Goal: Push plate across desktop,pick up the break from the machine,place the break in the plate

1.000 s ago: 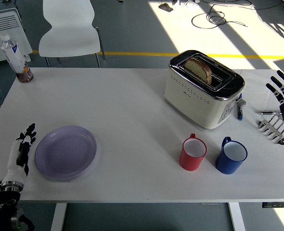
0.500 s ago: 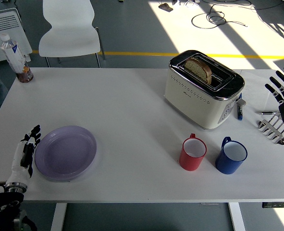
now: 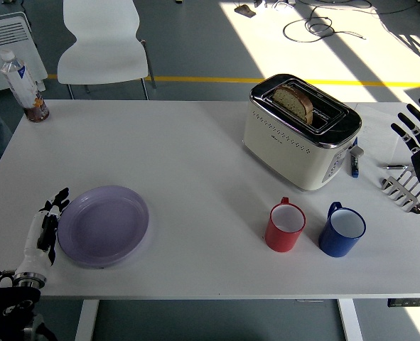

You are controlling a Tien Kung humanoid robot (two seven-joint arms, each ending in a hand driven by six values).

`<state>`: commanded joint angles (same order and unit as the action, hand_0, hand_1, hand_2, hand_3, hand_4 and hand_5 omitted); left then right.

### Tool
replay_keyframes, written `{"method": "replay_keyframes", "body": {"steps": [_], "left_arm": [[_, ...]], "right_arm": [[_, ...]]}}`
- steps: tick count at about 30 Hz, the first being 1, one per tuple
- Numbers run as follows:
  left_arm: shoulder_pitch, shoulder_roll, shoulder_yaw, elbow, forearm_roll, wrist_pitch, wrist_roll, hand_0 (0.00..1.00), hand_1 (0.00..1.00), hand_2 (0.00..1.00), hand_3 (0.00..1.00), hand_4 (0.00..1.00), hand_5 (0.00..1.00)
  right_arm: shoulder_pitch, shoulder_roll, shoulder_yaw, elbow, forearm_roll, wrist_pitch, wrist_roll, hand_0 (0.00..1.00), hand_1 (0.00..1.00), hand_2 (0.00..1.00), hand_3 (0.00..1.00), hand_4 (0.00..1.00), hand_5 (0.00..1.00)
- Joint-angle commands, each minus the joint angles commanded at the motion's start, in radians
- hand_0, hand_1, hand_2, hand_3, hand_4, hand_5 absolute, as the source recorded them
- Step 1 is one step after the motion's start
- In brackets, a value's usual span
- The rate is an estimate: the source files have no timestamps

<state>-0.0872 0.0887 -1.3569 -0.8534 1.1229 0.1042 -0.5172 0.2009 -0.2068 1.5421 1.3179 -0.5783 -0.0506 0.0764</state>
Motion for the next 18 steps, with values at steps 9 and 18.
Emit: {"method": "replay_keyframes", "body": {"steps": [9, 18], "left_arm": [[-0.002, 0.0, 0.044, -0.01, -0.031, -0.004, -0.001, 0.896, 0.921, 0.942, 0.877, 0.517, 0.998], [-0.005, 0.011, 0.107, -0.021, -0.076, -0.018, 0.007, 0.89, 0.919, 0.942, 0.875, 0.514, 0.998]], "right_arm": [[0.001, 0.001, -0.003, 0.0, 0.0, 0.001, 0.0, 0.74, 0.712, 0.735, 0.73, 0.533, 0.543], [0.002, 0.001, -0.004, -0.001, 0.0, 0.001, 0.0, 0.74, 0.711, 0.734, 0.73, 0.535, 0.546]]}}
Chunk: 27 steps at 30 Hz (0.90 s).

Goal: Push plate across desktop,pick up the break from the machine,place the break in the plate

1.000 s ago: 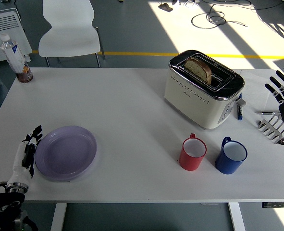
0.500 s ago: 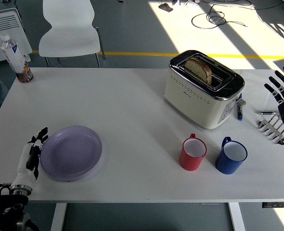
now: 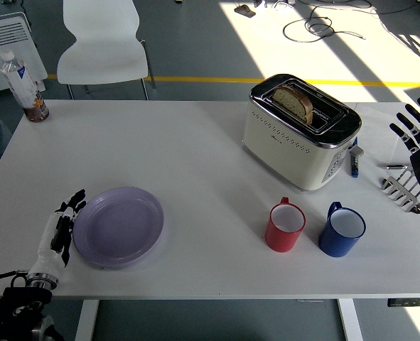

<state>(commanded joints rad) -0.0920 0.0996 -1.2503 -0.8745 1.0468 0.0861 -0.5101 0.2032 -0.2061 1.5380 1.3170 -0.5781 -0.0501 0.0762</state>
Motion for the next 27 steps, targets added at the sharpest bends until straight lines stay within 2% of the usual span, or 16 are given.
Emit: {"method": "replay_keyframes", "body": {"steps": [9, 27], "left_arm": [[0.005, 0.025, 0.074, -0.036, -0.038, -0.005, 0.002, 0.886, 0.915, 0.941, 0.874, 0.513, 0.998], [0.018, 0.056, 0.216, -0.109, -0.124, -0.012, -0.001, 0.879, 0.91, 0.935, 0.87, 0.511, 0.998]], "right_arm": [[0.001, 0.001, -0.003, -0.001, -0.001, 0.001, 0.0, 0.74, 0.712, 0.734, 0.731, 0.535, 0.546], [0.002, 0.002, -0.006, -0.002, -0.001, 0.002, 0.0, 0.739, 0.71, 0.734, 0.731, 0.535, 0.548]]}}
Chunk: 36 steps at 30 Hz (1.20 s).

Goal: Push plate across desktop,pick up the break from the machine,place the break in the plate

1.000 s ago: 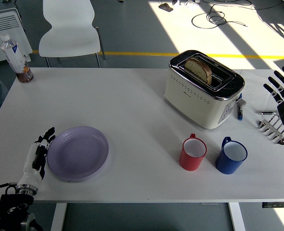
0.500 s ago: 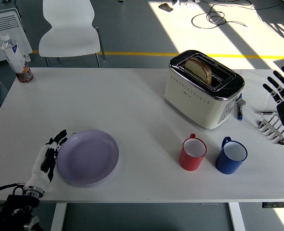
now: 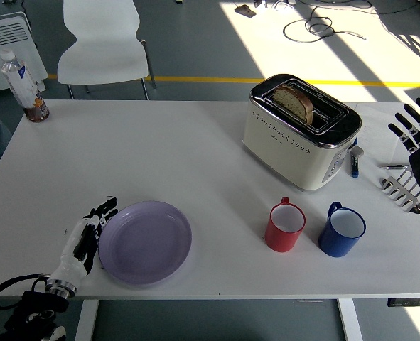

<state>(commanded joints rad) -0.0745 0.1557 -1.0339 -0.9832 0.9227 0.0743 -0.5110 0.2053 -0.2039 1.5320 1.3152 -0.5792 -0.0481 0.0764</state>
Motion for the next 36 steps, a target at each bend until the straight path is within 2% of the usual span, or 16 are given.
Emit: {"method": "replay_keyframes", "body": {"steps": [7, 21, 36], "left_arm": [[0.005, 0.003, 0.015, -0.03, -0.017, 0.002, -0.005, 0.874, 0.907, 0.932, 0.868, 0.509, 0.998], [0.0, 0.004, 0.034, -0.03, -0.071, -0.026, 0.004, 0.869, 0.897, 0.925, 0.866, 0.511, 0.998], [-0.028, 0.002, 0.062, -0.021, -0.109, -0.065, 0.023, 0.842, 0.872, 0.91, 0.859, 0.509, 0.998]], "right_arm": [[-0.001, 0.0, -0.001, 0.0, 0.0, 0.001, 0.0, 0.74, 0.71, 0.733, 0.731, 0.535, 0.55], [-0.001, 0.002, -0.002, -0.001, 0.0, 0.002, 0.0, 0.739, 0.709, 0.733, 0.73, 0.535, 0.55], [-0.001, 0.004, -0.001, -0.001, -0.001, 0.005, 0.001, 0.739, 0.709, 0.733, 0.731, 0.533, 0.545]]}}
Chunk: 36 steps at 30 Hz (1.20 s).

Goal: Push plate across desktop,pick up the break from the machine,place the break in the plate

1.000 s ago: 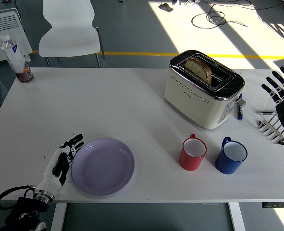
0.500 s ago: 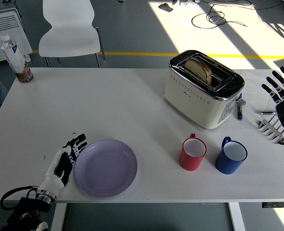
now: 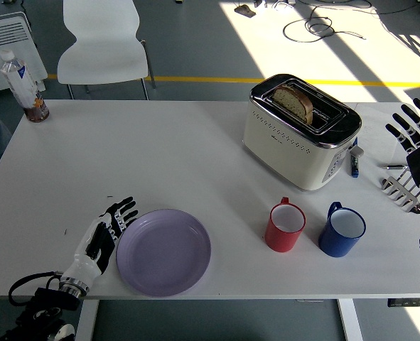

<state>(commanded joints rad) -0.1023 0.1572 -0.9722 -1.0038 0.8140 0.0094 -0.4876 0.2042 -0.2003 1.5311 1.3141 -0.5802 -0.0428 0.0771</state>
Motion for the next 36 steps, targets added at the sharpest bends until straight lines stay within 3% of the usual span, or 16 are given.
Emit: {"method": "replay_keyframes", "body": {"steps": [8, 36], "left_arm": [[-0.035, -0.008, 0.014, 0.025, -0.031, -0.011, 0.003, 0.842, 0.872, 0.908, 0.857, 0.505, 0.998], [-0.084, -0.024, 0.071, 0.049, -0.132, -0.091, 0.044, 0.813, 0.855, 0.887, 0.846, 0.504, 0.998]], "right_arm": [[0.001, 0.002, -0.001, -0.001, 0.0, 0.0, 0.0, 0.739, 0.708, 0.733, 0.731, 0.533, 0.546], [-0.002, 0.002, 0.005, 0.0, 0.0, 0.001, 0.001, 0.739, 0.708, 0.732, 0.731, 0.533, 0.545]]}}
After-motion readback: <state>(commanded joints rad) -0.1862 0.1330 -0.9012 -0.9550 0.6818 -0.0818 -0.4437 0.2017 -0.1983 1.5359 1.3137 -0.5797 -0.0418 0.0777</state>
